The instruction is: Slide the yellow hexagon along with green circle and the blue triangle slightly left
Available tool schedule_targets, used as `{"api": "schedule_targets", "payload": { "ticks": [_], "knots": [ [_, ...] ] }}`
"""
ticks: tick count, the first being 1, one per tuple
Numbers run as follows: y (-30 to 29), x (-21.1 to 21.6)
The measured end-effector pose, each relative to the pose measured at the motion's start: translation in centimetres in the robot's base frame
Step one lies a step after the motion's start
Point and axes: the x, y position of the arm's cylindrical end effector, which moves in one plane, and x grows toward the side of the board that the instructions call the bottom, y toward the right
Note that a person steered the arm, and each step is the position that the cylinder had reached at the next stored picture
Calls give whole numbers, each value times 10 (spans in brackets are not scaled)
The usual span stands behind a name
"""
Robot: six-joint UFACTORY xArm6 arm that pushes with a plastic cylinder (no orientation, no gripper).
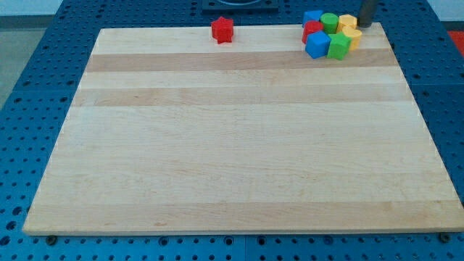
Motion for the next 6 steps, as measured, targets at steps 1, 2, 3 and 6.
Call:
{"api": "schedule_targets", "payload": {
  "ticks": [1,2,3,6],
  "knots": [
    [0,2],
    [0,7],
    [0,17],
    [-15,34]
  ]
}}
